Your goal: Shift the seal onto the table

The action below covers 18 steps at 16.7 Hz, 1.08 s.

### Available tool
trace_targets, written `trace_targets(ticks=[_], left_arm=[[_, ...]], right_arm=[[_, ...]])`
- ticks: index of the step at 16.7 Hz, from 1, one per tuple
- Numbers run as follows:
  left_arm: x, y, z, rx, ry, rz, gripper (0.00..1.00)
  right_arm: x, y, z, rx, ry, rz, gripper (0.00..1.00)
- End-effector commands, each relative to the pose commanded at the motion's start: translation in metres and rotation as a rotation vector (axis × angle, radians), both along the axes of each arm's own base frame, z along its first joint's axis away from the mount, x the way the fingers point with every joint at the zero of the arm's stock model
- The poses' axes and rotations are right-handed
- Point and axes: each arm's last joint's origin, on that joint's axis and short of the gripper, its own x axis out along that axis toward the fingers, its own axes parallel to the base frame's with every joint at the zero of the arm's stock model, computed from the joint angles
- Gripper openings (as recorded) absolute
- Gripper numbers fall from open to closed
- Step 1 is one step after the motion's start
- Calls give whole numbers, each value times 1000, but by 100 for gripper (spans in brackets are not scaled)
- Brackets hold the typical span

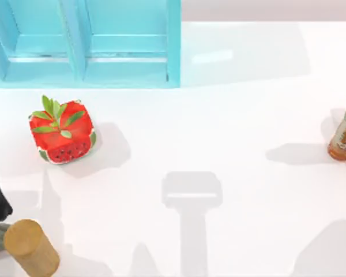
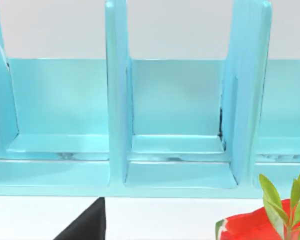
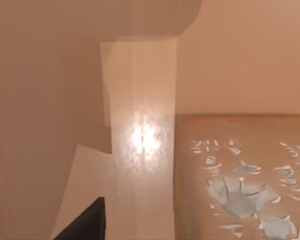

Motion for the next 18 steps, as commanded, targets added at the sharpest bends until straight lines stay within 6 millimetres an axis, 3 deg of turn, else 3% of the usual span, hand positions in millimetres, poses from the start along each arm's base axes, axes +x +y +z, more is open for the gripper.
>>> trace_targets(ticks=[4, 17, 18], left_arm=[[0, 0, 0, 0, 0, 0, 100], [0, 0, 0, 0, 0, 0, 100], [0, 0, 0, 0, 0, 0, 100]], right_arm=[[0, 0, -1, 0, 1, 0, 100], [0, 0, -1, 0, 1, 0, 2], [0, 0, -1, 0, 1, 0, 0]])
